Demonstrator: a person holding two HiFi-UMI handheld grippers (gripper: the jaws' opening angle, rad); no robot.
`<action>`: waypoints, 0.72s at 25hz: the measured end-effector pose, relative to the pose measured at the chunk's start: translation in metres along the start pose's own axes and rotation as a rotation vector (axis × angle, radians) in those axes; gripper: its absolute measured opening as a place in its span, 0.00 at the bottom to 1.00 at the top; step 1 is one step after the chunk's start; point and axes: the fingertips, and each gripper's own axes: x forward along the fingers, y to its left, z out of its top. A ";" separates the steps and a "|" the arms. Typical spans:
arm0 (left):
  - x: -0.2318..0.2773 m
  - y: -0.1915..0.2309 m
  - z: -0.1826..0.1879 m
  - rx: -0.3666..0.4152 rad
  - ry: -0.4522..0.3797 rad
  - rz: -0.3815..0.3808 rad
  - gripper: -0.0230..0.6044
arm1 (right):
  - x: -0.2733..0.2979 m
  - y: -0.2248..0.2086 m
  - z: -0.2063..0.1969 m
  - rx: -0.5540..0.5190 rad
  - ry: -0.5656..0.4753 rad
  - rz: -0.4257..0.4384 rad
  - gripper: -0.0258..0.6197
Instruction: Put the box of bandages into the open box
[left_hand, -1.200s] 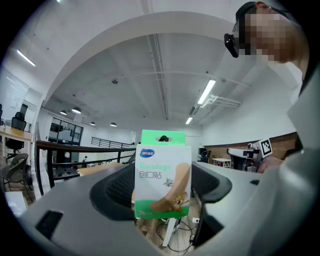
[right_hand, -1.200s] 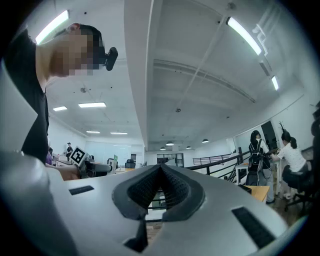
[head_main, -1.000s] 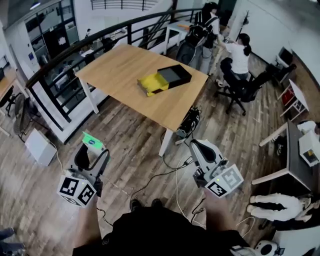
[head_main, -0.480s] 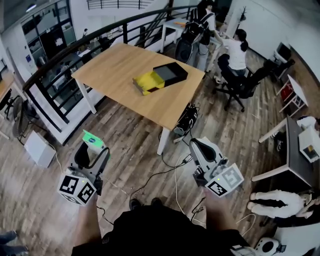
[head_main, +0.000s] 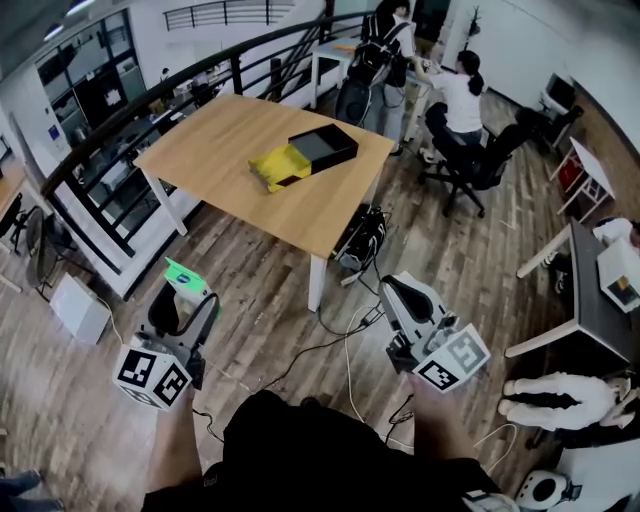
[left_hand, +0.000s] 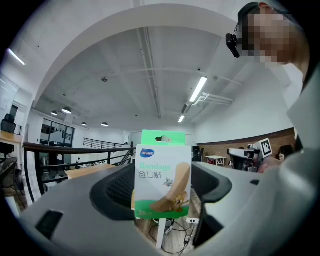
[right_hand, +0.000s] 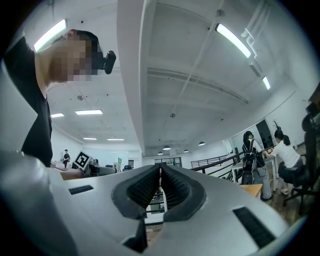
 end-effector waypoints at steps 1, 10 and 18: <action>0.001 -0.003 0.000 0.000 0.002 -0.002 0.60 | -0.003 -0.001 0.000 0.004 -0.001 0.001 0.10; 0.014 -0.013 0.003 0.007 0.000 -0.015 0.60 | -0.011 -0.013 -0.001 0.033 -0.003 0.000 0.10; 0.045 0.009 -0.006 -0.023 -0.010 -0.027 0.60 | 0.010 -0.034 -0.009 0.036 0.015 -0.025 0.10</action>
